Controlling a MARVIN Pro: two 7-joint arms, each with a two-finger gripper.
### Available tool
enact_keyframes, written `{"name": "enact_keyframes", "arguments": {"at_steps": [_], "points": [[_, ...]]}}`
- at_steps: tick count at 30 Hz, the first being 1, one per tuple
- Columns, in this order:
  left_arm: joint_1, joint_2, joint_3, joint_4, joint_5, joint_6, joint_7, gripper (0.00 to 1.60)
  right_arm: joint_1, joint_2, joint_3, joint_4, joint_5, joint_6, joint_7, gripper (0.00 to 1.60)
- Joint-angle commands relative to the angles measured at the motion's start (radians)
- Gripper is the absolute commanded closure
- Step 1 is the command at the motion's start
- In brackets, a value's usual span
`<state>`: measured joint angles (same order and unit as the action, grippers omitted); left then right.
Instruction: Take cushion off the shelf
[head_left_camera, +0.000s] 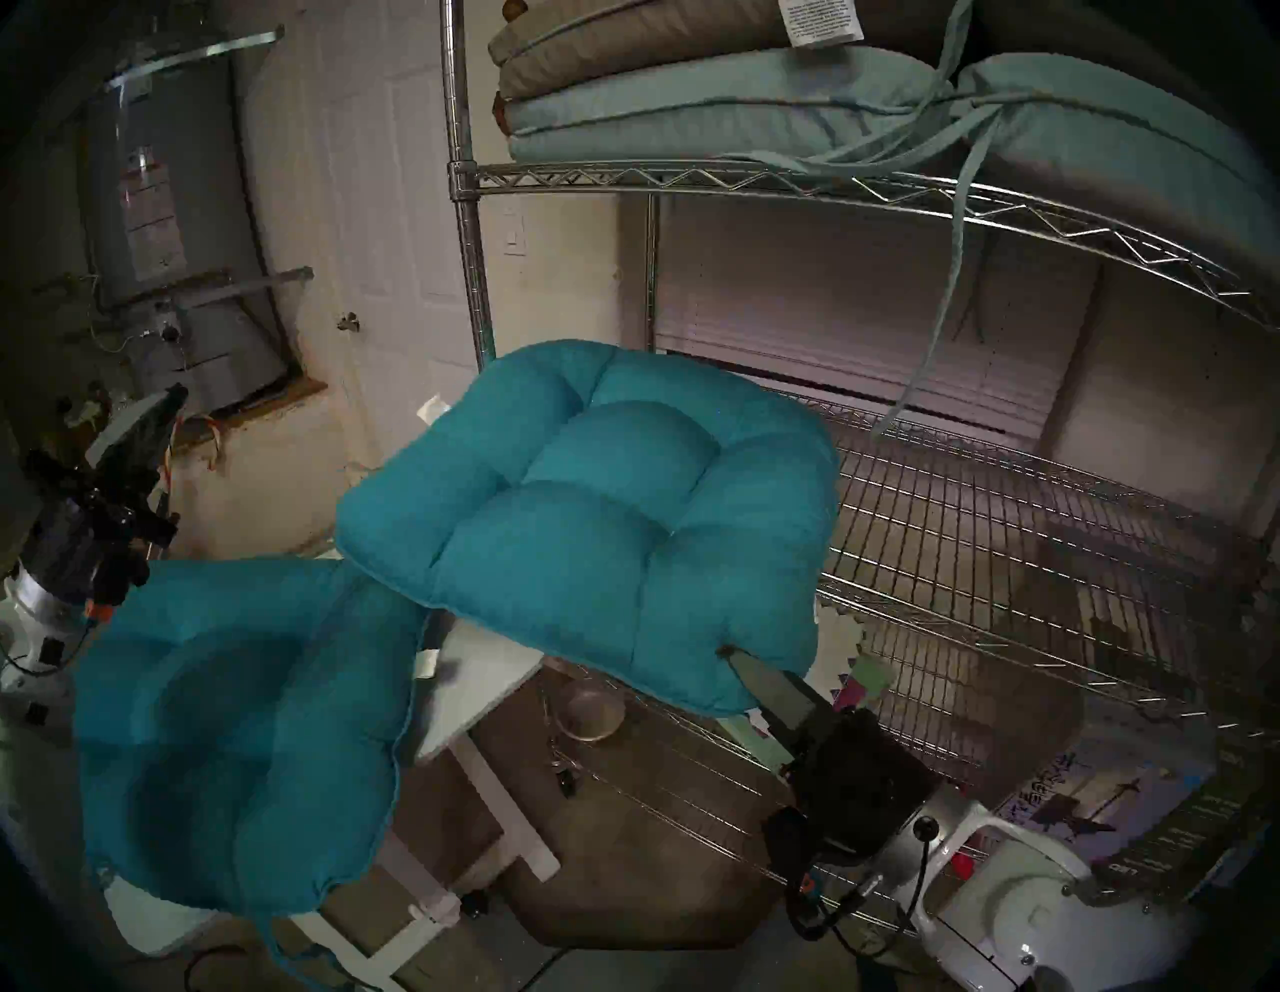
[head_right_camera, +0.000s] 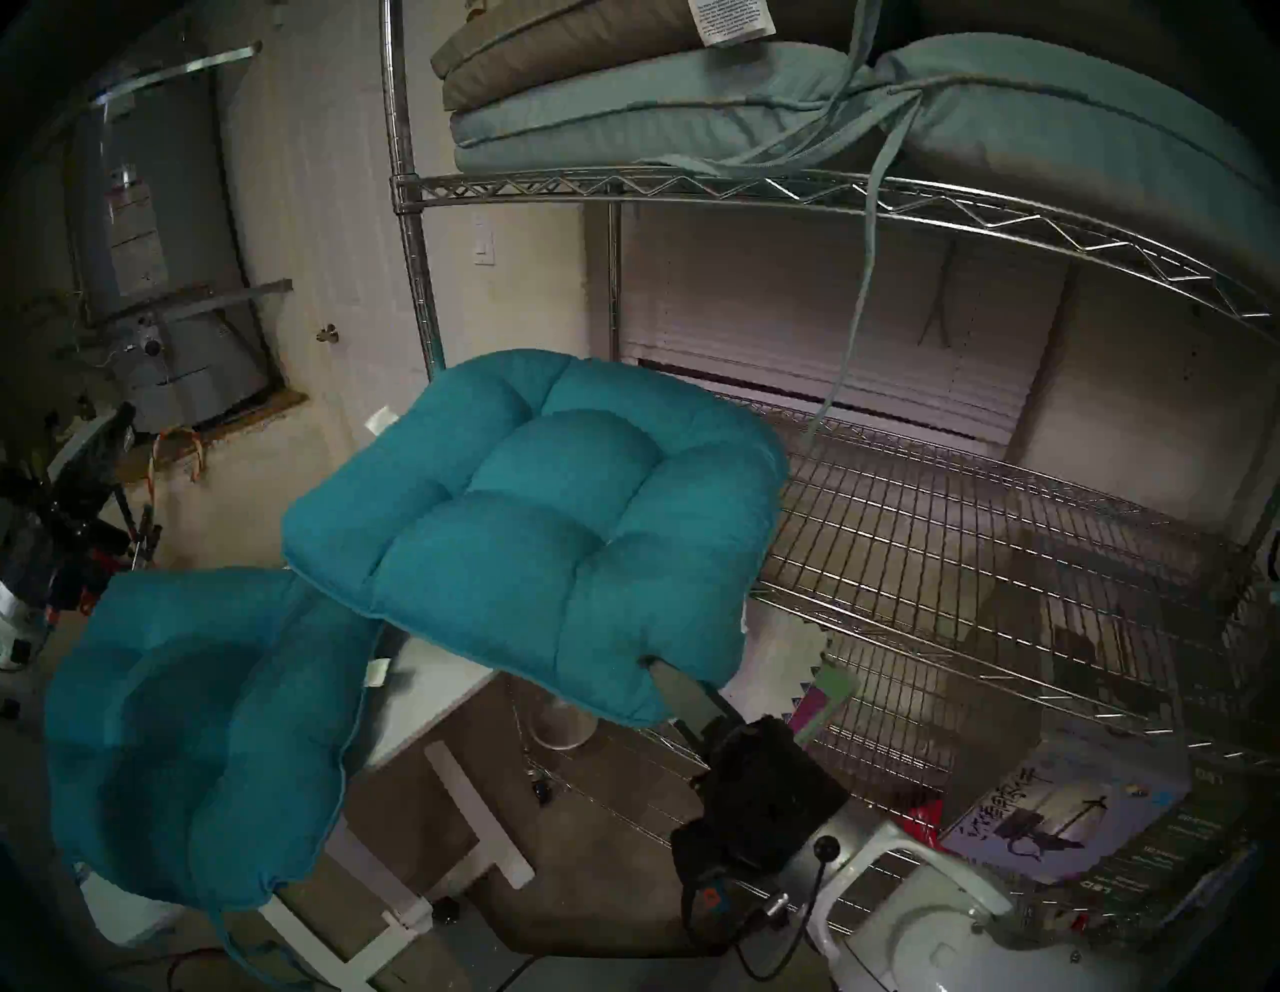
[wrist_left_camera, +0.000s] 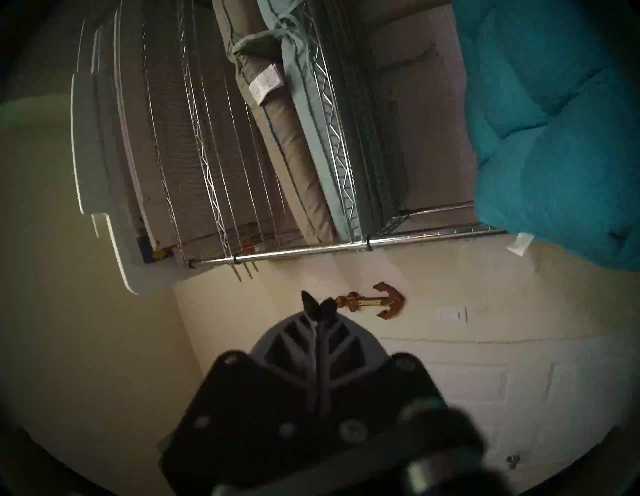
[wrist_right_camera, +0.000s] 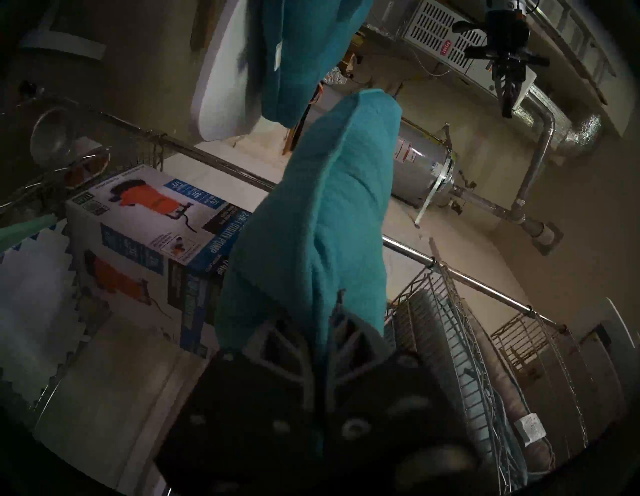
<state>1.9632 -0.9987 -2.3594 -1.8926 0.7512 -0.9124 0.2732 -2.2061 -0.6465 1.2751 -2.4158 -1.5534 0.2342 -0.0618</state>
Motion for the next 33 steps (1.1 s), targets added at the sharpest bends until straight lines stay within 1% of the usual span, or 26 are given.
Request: {"name": "enact_keyframes", "arguments": {"at_steps": [1, 8, 9, 10, 11, 19, 33], "points": [[0.022, -0.002, -0.028, -0.025, -0.036, 0.007, -0.011, 1.60, 0.005, 0.001, 0.023, -0.028, 0.035, -0.006, -0.027, 1.60], [0.027, -0.003, -0.016, -0.031, -0.055, 0.021, -0.033, 1.60, 0.016, 0.006, 0.020, -0.028, 0.052, -0.014, -0.029, 1.60], [0.029, -0.003, -0.014, -0.032, -0.061, 0.024, -0.038, 1.34, 0.019, 0.006, 0.020, -0.028, 0.054, -0.015, -0.028, 1.60], [0.033, -0.001, -0.012, -0.034, -0.068, 0.027, -0.047, 0.85, 0.022, 0.006, 0.019, -0.028, 0.054, -0.017, -0.027, 1.60], [0.041, 0.004, -0.011, -0.037, -0.080, 0.031, -0.063, 0.00, 0.026, 0.005, 0.019, -0.028, 0.056, -0.020, -0.027, 1.60], [0.060, 0.015, -0.011, -0.034, -0.116, 0.054, -0.122, 0.00, 0.033, 0.002, 0.018, -0.028, 0.062, -0.030, -0.026, 1.60], [0.068, 0.018, -0.018, -0.045, -0.166, 0.070, -0.178, 0.00, 0.036, -0.004, 0.020, -0.028, 0.064, -0.039, -0.029, 1.60]]}}
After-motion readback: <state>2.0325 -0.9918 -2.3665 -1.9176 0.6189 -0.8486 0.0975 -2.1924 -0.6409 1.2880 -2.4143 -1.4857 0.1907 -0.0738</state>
